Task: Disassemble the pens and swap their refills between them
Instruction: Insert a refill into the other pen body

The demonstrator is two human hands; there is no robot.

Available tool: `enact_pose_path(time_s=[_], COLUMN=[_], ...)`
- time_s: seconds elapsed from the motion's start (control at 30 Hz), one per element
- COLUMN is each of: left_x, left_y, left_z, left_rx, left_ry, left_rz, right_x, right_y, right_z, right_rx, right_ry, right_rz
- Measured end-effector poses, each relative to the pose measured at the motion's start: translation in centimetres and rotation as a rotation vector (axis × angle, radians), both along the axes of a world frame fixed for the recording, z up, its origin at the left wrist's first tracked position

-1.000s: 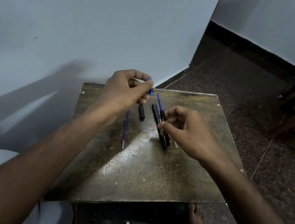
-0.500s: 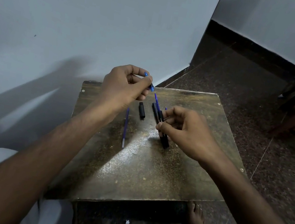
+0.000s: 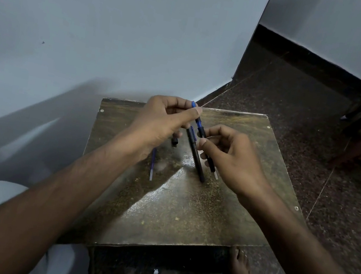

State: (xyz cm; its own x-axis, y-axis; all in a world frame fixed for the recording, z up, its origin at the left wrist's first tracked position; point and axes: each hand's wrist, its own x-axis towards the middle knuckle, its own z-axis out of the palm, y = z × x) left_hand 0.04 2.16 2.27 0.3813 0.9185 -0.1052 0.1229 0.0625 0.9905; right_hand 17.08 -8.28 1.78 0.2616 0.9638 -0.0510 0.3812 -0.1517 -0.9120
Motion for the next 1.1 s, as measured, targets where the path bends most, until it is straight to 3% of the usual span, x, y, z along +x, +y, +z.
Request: enact_pose_path(time_s=[0.1,0.23,1.1], left_x=[0.3,0.4,0.4], left_y=[-0.2,-0.4,-0.3], left_z=[-0.7,-0.8,-0.4], left_rx=[-0.015,-0.004,-0.017], left_ry=[-0.03,-0.028,-0.021], left_rz=[0.004,-0.008,-0.038], right_x=[-0.3,0.0,-1.1], right_y=[0.0,-0.1,0.1], right_z=[-0.6,-1.1,-1.7], right_rx=[-0.032,-0.007,0.024], right_ry=[0.231,0.366,0.324], right_rz=[-0.044,-0.067,-0.068])
